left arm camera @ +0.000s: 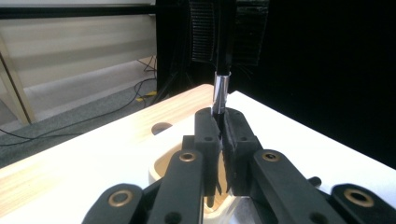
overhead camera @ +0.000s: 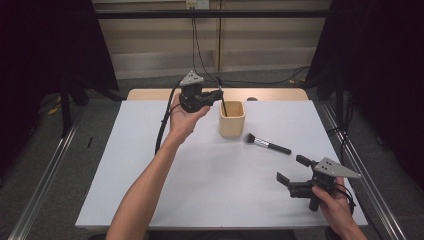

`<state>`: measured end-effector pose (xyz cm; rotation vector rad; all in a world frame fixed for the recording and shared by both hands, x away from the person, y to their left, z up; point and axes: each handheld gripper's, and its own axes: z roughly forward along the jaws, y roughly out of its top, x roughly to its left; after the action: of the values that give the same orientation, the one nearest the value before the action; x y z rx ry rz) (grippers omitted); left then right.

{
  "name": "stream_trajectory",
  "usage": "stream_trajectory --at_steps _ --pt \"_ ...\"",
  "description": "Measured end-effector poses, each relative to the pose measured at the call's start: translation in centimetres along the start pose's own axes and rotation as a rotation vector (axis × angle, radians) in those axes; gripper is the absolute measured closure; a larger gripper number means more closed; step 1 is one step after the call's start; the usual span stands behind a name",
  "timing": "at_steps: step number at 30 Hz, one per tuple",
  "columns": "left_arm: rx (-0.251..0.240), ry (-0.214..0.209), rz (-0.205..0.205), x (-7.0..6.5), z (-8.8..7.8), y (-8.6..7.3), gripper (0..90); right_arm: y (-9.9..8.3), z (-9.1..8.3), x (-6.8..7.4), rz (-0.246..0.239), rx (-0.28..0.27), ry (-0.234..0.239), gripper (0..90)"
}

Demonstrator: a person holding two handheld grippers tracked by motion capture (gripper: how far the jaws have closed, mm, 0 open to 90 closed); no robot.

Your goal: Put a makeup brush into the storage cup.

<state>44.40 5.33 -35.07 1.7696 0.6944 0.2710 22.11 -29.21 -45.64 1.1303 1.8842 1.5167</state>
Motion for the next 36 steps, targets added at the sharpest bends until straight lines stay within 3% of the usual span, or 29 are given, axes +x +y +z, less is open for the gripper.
stream_trajectory --at_steps 36 --pt "0.066 0.012 -0.012 0.7 2.1 -3.2 85.7 -0.1 0.0 0.0 -0.004 0.008 0.004 0.0"
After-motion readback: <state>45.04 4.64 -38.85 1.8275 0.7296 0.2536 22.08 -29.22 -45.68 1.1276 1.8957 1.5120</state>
